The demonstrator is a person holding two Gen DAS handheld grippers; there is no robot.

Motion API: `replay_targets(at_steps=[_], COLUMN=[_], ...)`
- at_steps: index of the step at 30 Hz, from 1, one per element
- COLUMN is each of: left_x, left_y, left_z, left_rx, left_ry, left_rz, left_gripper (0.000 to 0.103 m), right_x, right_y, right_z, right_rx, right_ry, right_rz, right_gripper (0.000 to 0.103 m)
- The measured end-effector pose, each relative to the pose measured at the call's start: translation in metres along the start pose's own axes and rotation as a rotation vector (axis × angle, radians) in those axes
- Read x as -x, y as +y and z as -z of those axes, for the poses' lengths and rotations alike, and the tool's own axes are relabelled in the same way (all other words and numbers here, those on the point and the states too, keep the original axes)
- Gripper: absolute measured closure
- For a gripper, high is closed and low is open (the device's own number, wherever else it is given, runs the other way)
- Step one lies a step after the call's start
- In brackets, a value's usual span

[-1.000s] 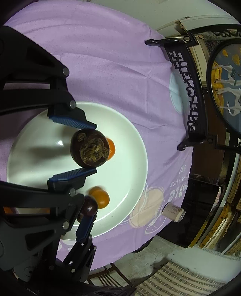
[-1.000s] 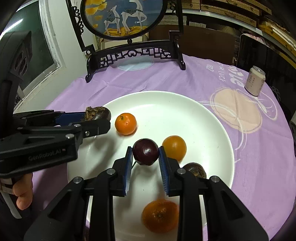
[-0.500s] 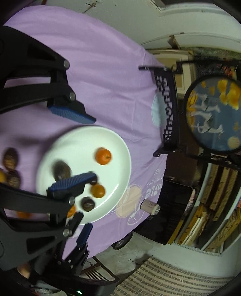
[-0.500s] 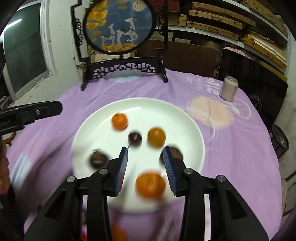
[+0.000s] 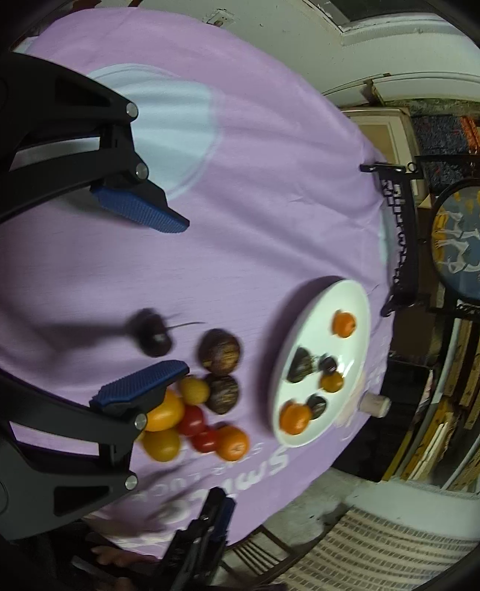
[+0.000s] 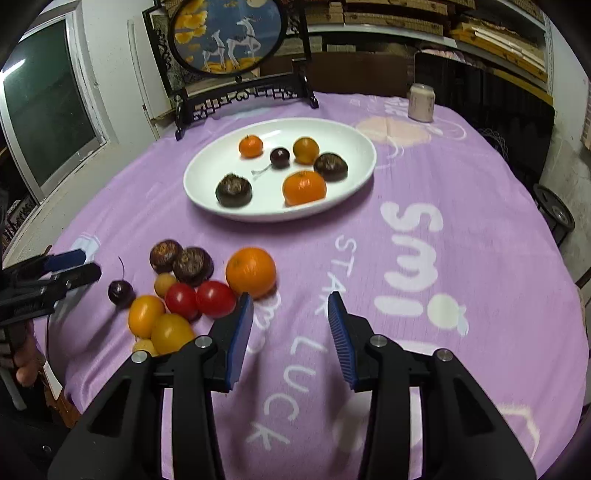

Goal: Organize fruits
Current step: 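Grasp an orange with the right tool while the left grasps a cherry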

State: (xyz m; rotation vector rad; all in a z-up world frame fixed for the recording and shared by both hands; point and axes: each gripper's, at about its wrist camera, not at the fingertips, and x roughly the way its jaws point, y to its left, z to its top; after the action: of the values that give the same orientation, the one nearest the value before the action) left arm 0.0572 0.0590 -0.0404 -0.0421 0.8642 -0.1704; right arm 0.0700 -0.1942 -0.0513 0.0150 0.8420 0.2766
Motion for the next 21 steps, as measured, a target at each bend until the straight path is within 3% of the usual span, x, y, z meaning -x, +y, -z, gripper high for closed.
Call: replay_targets(at_steps=[3, 10, 15, 21], left_x=[0.002, 0.006, 0.007, 0.004], left_y=[0.001, 0.003, -0.001, -0.005], left_z=[0.007, 0.013, 0.017, 0.019], left_rx=[0.002, -0.002, -0.015, -0.023], left_ry=[0.009, 0.01, 0.013, 0.034], left_rz=[0.006, 0.013, 0.021, 0.031], left_gripper=[0.03, 0.029, 0.029, 0.029], right_x=[-0.001, -0.009, -0.038, -0.06], right_y=[0.006, 0.015, 0.021, 0.021], right_z=[0.006, 0.0, -0.01, -0.027], right_rx=[0.009, 0.029, 0.072, 0.062], right_ry=[0.014, 0.0, 0.051, 0.05], right_rz=[-0.018, -0.017, -0.011, -0.093], right_gripper=[0.055, 0.055, 0.055, 0.055])
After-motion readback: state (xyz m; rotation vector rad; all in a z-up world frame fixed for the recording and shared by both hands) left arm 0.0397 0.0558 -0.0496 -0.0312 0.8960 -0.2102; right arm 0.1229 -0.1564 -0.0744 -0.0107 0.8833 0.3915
